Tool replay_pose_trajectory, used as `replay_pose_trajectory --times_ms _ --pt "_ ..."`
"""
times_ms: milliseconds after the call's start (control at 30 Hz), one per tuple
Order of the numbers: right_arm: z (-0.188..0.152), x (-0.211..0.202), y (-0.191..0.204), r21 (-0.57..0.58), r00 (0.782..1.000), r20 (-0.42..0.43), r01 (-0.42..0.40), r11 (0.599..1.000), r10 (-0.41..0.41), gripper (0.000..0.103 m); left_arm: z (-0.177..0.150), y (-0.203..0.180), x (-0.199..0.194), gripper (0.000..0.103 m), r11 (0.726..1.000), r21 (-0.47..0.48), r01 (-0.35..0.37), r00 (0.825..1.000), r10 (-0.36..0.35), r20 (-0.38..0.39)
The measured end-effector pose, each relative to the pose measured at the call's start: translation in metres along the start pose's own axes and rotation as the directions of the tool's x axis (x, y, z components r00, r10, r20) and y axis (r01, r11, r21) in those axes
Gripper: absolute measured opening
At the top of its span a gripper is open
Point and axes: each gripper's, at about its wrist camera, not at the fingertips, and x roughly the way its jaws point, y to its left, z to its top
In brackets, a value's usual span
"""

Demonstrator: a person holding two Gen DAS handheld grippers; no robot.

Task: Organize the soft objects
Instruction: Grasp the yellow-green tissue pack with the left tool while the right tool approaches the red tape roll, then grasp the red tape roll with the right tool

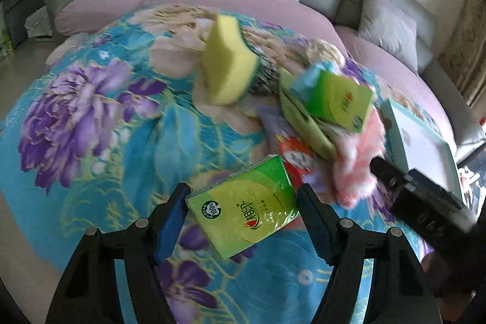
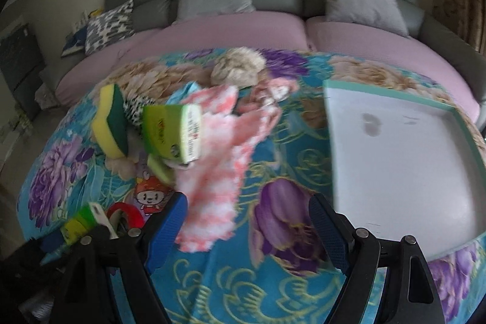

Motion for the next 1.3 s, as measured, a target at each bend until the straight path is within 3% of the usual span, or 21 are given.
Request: replay_pose_trajectory --times_ms 200,567,833,1167,1300 --pt "-0.001 0.004 0.023 -0.077 0.999 0.005 -0.044 0.996 0.045 0.084 0.009 0.028 0.000 0.073 0.997 -0.078 -0.010 1.000 0.012 0.017" --pt "-0.023 0.008 0.077 -0.208 0.985 -0.038 -0.173 0.963 0.168 0.082 0.016 0.085 -0.003 0.073 0.977 -0.184 -0.104 0.994 0.109 0.015" --pt "-0.040 0.023 0.104 -0.275 0.982 -0.101 -0.181 0.944 0.159 0.078 0.014 0.103 0.002 0.073 0.969 -0.224 -0.109 0.994 0.111 -0.004" --pt "-0.042 0.031 0.114 -0.299 0.985 -0.096 -0.166 0.940 0.143 0.060 0.013 0.104 0.005 0.073 0.969 -0.222 -0.111 0.994 0.110 -0.015" --pt "-0.042 0.031 0.113 -0.299 0.984 -0.096 -0.171 0.939 0.149 0.058 0.013 0.102 0.005 0.073 0.970 -0.213 -0.119 0.993 0.119 -0.016"
